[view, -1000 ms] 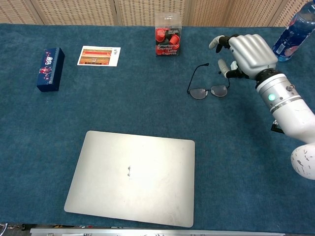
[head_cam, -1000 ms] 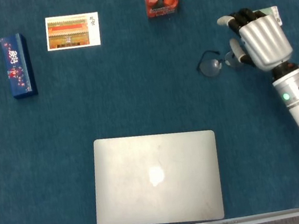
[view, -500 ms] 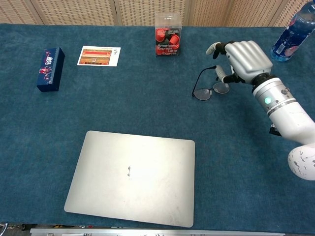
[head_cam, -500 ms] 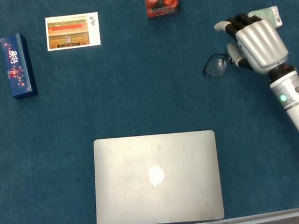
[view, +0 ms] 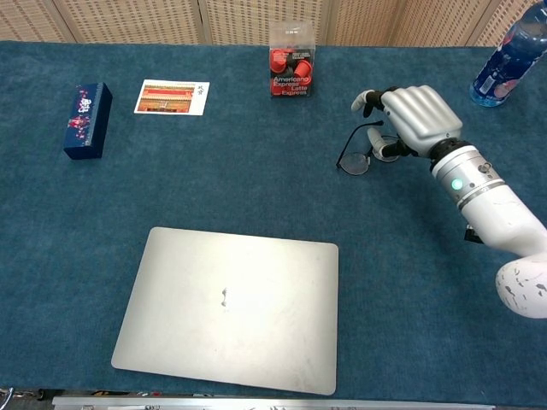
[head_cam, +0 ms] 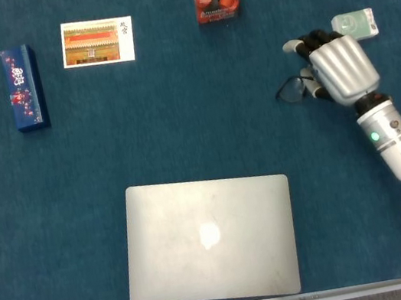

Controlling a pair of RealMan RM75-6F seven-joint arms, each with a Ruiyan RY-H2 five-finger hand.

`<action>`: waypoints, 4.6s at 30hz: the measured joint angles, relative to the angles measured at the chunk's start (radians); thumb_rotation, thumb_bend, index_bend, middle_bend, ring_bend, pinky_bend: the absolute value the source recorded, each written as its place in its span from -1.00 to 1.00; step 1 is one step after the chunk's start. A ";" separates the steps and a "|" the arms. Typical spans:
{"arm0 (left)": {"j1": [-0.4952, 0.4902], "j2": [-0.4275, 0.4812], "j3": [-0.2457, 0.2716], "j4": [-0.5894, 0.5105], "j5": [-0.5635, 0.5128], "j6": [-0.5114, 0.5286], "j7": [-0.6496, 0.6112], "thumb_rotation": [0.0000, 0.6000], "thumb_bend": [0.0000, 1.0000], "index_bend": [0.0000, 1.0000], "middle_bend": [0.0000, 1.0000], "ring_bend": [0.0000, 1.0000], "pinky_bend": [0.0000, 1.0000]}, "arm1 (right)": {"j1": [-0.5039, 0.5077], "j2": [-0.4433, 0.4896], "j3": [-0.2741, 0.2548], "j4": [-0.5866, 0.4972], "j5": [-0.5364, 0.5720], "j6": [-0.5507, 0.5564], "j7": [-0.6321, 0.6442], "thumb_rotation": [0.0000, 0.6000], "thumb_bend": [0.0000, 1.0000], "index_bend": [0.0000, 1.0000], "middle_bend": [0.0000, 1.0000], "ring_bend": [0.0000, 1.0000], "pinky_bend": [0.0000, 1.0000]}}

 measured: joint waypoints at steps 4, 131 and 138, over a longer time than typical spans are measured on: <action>0.001 0.001 0.000 -0.001 -0.001 0.000 0.000 1.00 -0.81 0.09 -0.04 -0.20 -0.04 | 0.001 -0.004 -0.003 0.005 -0.006 0.003 0.008 1.00 -0.05 -0.38 -0.25 -0.41 -0.06; -0.007 0.016 0.003 -0.078 0.017 -0.002 0.089 1.00 -0.81 0.09 -0.04 -0.20 -0.04 | -0.023 0.126 0.013 -0.134 -0.139 0.232 -0.026 1.00 -0.55 -0.38 -0.25 -0.41 -0.06; -0.007 0.019 0.002 -0.091 0.014 -0.001 0.104 1.00 -0.81 0.09 -0.04 -0.20 -0.04 | -0.035 0.169 0.003 -0.223 -0.179 0.264 -0.032 1.00 -0.55 -0.39 -0.25 -0.41 -0.06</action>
